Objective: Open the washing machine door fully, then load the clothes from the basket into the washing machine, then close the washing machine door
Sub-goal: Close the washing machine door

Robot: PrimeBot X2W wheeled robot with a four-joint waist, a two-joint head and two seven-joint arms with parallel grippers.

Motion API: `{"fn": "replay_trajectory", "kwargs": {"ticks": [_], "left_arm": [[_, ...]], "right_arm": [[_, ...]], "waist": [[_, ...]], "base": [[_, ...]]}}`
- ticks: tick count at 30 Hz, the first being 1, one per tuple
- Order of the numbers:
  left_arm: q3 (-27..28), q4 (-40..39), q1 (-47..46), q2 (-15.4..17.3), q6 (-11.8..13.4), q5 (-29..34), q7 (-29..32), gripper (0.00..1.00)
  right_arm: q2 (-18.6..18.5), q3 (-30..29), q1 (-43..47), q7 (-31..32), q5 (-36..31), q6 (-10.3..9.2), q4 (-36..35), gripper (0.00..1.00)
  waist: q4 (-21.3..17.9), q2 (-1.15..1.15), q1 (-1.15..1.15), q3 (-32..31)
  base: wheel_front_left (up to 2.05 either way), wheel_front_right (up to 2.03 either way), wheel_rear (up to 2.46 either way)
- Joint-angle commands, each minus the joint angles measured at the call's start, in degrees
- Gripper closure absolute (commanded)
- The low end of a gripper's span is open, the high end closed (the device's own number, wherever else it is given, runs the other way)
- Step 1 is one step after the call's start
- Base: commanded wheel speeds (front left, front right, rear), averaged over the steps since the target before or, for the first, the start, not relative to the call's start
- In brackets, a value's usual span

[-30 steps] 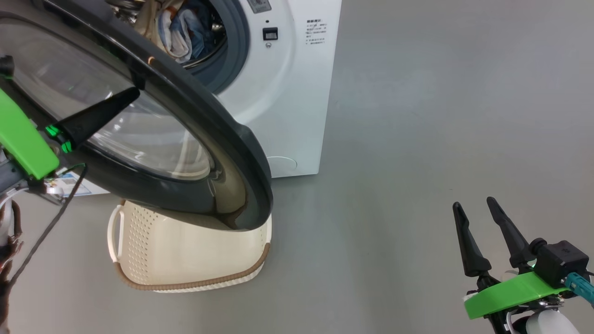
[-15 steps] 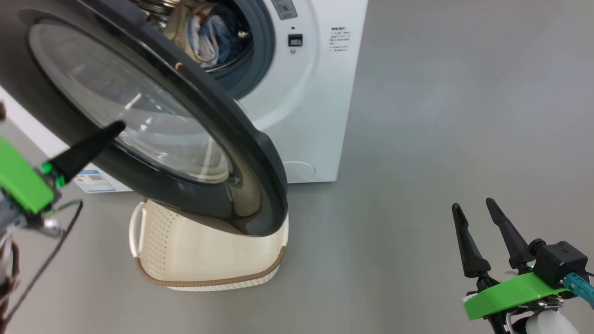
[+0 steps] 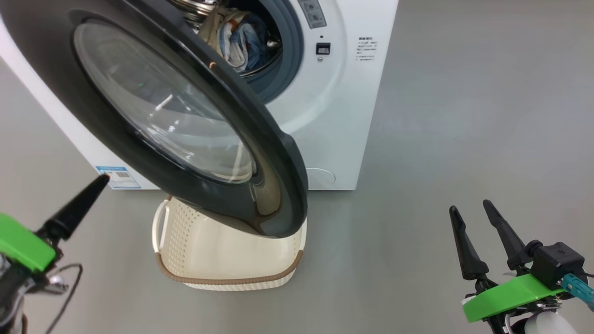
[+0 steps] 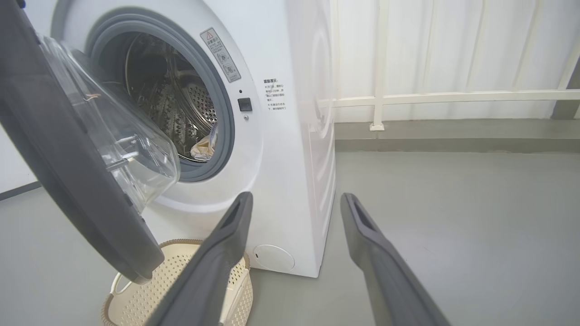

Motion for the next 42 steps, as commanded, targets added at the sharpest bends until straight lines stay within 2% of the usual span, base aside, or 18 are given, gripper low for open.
{"fn": "replay_trajectory", "kwargs": {"ticks": [1, 15, 19, 23, 27, 31, 38, 42], "left_arm": [[2.6, -0.5, 0.4, 2.3, -0.3, 0.5, -2.4, 0.0], [-1.6, 2.9, 7.7, -0.3, -0.3, 1.8, -18.4, 0.0], [-3.2, 3.5, 8.9, 0.0, -0.3, 3.8, -25.6, 0.0], [-5.4, 3.7, 9.8, 0.5, -0.3, 6.9, -35.5, 0.0], [-9.4, 4.7, 10.3, 1.7, -0.3, 12.4, -44.3, 0.0], [-10.0, 5.9, 10.7, 0.7, -0.3, 18.4, -46.7, 0.0], [3.0, 2.5, 14.2, -8.6, -0.3, 37.0, -46.8, 0.0], [7.5, 0.4, 17.5, -12.1, -0.3, 48.7, -46.8, 0.0]], "right_arm": [[-0.9, 1.3, 0.0, -0.5, -0.2, 0.25, -1.2, 0.0], [-0.9, 2.0, 0.0, -0.5, -0.1, 0.25, -0.9, 0.0], [-0.9, 1.9, 0.2, -0.5, -0.1, 0.25, -0.8, 0.0], [-1.0, 1.9, 0.0, -0.5, -0.1, 0.25, -0.8, 0.0], [-1.0, 1.7, -0.1, -0.5, -0.1, 0.25, -0.9, 0.0], [-1.0, 1.7, -0.1, -0.5, -0.1, 0.25, -0.8, 0.0], [-0.6, 1.7, -0.2, -0.5, -0.1, 0.25, -0.9, 0.0], [-0.5, 1.8, -0.1, -0.5, 0.0, 0.25, -0.8, 0.0]], "waist": [[0.7, 0.0, 0.01, -0.1], [2.8, 0.0, 0.01, -0.5], [3.4, 0.0, 0.01, -0.7], [3.8, 0.0, 0.01, -0.6], [4.3, 0.0, 0.01, -0.5], [4.6, 0.0, 0.01, -0.6], [4.6, 0.0, 0.01, -0.6], [4.4, 0.0, 0.01, -0.9]], "base": [[0.0, 0.0, 0.0], [0.0, 0.0, 0.0], [0.0, 0.0, 0.0], [0.0, 0.0, 0.0], [0.0, 0.0, 0.0], [0.0, 0.0, 0.0], [0.0, 0.0, 0.0], [0.0, 0.0, 0.0]]}}
